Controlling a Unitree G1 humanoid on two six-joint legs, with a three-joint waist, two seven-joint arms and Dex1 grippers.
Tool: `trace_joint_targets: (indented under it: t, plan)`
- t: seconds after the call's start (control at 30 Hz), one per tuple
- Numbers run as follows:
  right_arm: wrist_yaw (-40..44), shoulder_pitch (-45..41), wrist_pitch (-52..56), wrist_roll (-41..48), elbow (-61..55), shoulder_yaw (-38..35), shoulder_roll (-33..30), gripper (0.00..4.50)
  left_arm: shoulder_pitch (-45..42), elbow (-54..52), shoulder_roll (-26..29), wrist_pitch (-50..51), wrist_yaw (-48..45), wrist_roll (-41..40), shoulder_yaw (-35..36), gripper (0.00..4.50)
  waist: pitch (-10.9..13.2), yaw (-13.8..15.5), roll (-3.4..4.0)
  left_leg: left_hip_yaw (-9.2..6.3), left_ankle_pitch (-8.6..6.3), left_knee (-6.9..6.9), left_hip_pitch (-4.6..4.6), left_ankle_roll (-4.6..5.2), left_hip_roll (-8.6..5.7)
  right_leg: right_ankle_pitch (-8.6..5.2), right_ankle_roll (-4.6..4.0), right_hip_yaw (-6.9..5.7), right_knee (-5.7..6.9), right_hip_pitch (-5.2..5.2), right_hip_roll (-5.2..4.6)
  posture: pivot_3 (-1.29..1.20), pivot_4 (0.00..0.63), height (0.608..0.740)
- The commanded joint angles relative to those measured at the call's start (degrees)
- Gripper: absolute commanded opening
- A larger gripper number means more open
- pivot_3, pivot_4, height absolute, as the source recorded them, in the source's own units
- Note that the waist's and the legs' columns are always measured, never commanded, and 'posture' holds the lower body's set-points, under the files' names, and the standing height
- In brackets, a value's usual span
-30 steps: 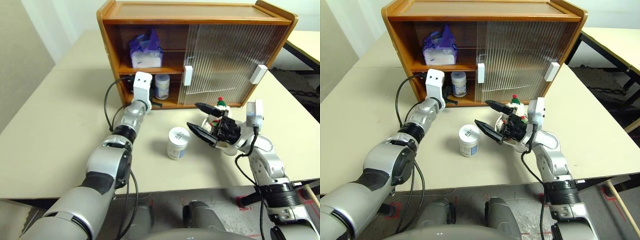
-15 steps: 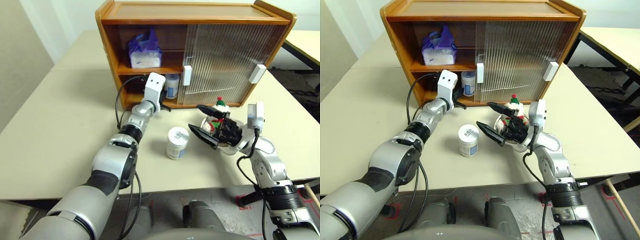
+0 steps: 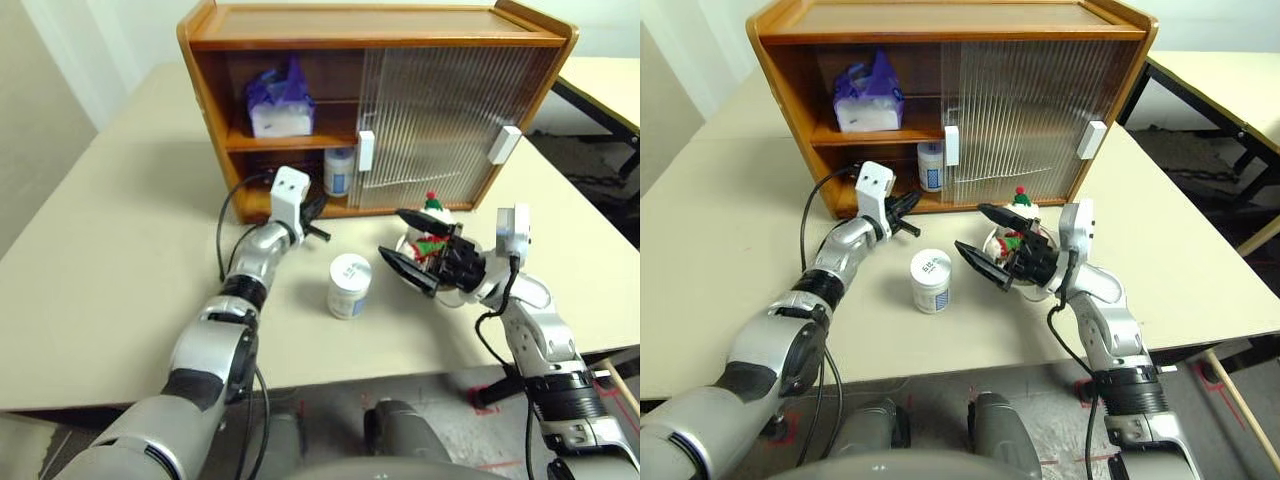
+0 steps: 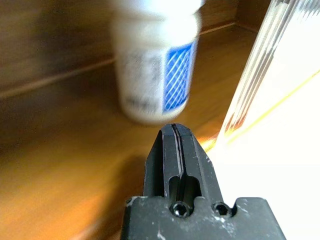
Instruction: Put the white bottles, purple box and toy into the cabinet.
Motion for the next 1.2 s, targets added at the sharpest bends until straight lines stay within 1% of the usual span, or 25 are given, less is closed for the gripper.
trace_joint_targets:
  t: [0.03, 0.1, 0.13, 0.2, 0.23, 0.3, 0.37, 0.4, 0.47, 0.57, 0.67, 0.83, 1.03, 1.2]
  plan:
    - [0.47, -0.82, -0.7, 0.1, 0.78, -0.56, -0.05, 4.5, 5.59, -11.02, 2.45, 1.3, -6.16, -2.04, -0.93, 0.01, 0.0, 0.03, 0.0, 0.0, 0.0, 0.0, 0.0, 0.0, 0.0, 0.0, 0.0, 0.01, 0.0, 0.0, -0.01, 0.06, 0.0, 0.74]
    - [0.56, -1.05, -0.75, 0.14, 1.08, -0.64, -0.06, 4.5, 9.03, -17.4, 3.82, 3.6, -8.93, -3.4, -1.4, 0.01, -0.02, -0.03, 0.02, 0.02, 0.0, 0.0, 0.02, 0.0, 0.01, 0.0, 0.0, 0.02, 0.01, 0.01, -0.02, 0.06, 0.0, 0.74]
    - [0.7, -1.1, -0.81, 0.27, 1.32, -0.92, -0.23, 4.5, 11.18, -21.4, 4.64, 5.76, -11.55, -5.51, -1.11, 0.01, -0.02, 0.01, 0.02, 0.01, 0.0, 0.0, 0.02, 0.0, 0.01, 0.0, 0.0, 0.01, 0.02, 0.01, -0.02, 0.06, 0.0, 0.74]
    - [1.05, -1.1, -1.05, 0.53, 2.07, -1.69, -0.69, 4.5, 15.88, -28.97, 7.09, 10.97, -19.64, -11.05, -0.85, 0.4, -0.02, -0.03, 0.04, 0.01, 0.0, 0.0, 0.02, 0.0, 0.03, 0.0, -0.01, 0.01, 0.03, 0.01, -0.02, 0.06, 0.0, 0.74]
    - [1.19, -1.1, -1.12, 0.58, 2.31, -1.93, -0.79, 4.5, 17.39, -31.35, 8.03, 12.55, -22.05, -12.67, -0.88, 0.63, -0.03, -0.04, 0.05, 0.01, 0.0, 0.0, 0.02, 0.0, 0.03, 0.0, -0.02, 0.01, 0.03, 0.01, -0.03, 0.06, 0.0, 0.74]
    - [1.57, -1.1, -1.31, 0.56, 2.83, -2.43, -1.07, 4.5, 19.75, -34.18, 10.72, 14.48, -25.6, -14.21, -0.94, 1.33, -0.02, -0.06, 0.05, 0.01, 0.01, 0.0, 0.04, 0.01, 0.04, -0.01, -0.03, 0.0, 0.04, 0.01, -0.03, 0.06, 0.0, 0.74]
    - [1.88, -1.18, -1.43, 0.79, 3.33, -3.08, -1.57, 4.5, 21.92, -36.27, 14.49, 13.94, -30.88, -14.93, -1.45, 2.15, -0.02, -0.03, 0.05, 0.01, 0.02, 0.0, 0.07, 0.03, 0.04, -0.04, -0.08, 0.0, 0.06, 0.02, -0.03, 0.06, 0.0, 0.74]
    - [2.01, -1.24, -1.45, 0.88, 3.52, -3.29, -1.72, 4.5, 22.49, -36.83, 15.58, 13.66, -32.58, -15.12, -1.74, 2.48, -0.03, -0.04, 0.07, 0.02, 0.01, 0.0, 0.08, 0.02, 0.04, -0.06, -0.1, -0.01, 0.06, 0.02, -0.02, 0.07, 0.0, 0.74]
    - [2.46, -1.48, -1.56, 0.83, 4.17, -3.81, -2.26, 4.5, 24.46, -38.38, 19.23, 12.73, -40.36, -15.78, -3.63, 3.29, -0.04, -0.04, 0.1, 0.03, 0.02, 0.0, 0.13, 0.03, 0.05, -0.1, -0.14, -0.01, 0.06, 0.05, -0.03, 0.07, 0.0, 0.74]
    - [2.84, -2.01, -1.54, 0.68, 4.69, -4.25, -2.54, 4.5, 25.65, -38.78, 22.17, 10.98, -46.85, -15.26, -6.23, 4.46, -0.04, 0.03, 0.15, 0.11, 0.02, 0.0, 0.24, 0.03, 0.05, -0.16, -0.18, -0.01, 0.04, 0.14, -0.09, 0.07, 0.0, 0.74]
    - [2.9, -2.61, -1.53, 0.56, 4.71, -4.23, -2.68, 4.5, 25.69, -37.46, 24.13, 6.02, -51.97, -12.07, -10.25, 4.49, -0.04, 0.05, 0.16, 0.11, 0.02, 0.0, 0.25, 0.03, 0.04, -0.18, -0.17, -0.03, 0.04, 0.15, -0.13, 0.07, 0.0, 0.74]
    - [2.61, -2.97, -1.19, 0.32, 4.36, -4.31, -2.95, 4.5, 25.3, -36.74, 21.89, 3.85, -54.03, -11.24, -14.06, 4.49, -0.04, 0.07, 0.21, 0.11, 0.02, 0.0, 0.25, 0.04, 0.06, -0.21, -0.19, -0.03, 0.04, 0.14, -0.13, 0.06, 0.0, 0.74]
    - [1.52, -2.56, 0.25, 0.63, 1.62, -4.29, -3.85, 4.5, 21.75, -31.37, 16.29, 1.97, -47.66, -7.53, -16.13, 4.49, -0.04, 0.13, 0.21, 0.09, 0.15, 0.0, 0.21, 0.26, 0.04, -0.2, -0.14, -0.01, 0.04, 0.13, -0.13, 0.05, 0.0, 0.74]
    - [0.94, -1.53, 1.04, 0.46, -0.02, -3.77, -4.16, 4.5, 21.08, -28.57, 11.73, 1.31, -44.96, -5.33, -18.76, 4.49, -0.06, 0.0, 0.24, 0.11, 0.15, 0.0, 0.2, 0.26, 0.03, -0.21, -0.09, 0.05, 0.03, 0.13, -0.11, 0.05, 0.0, 0.74]
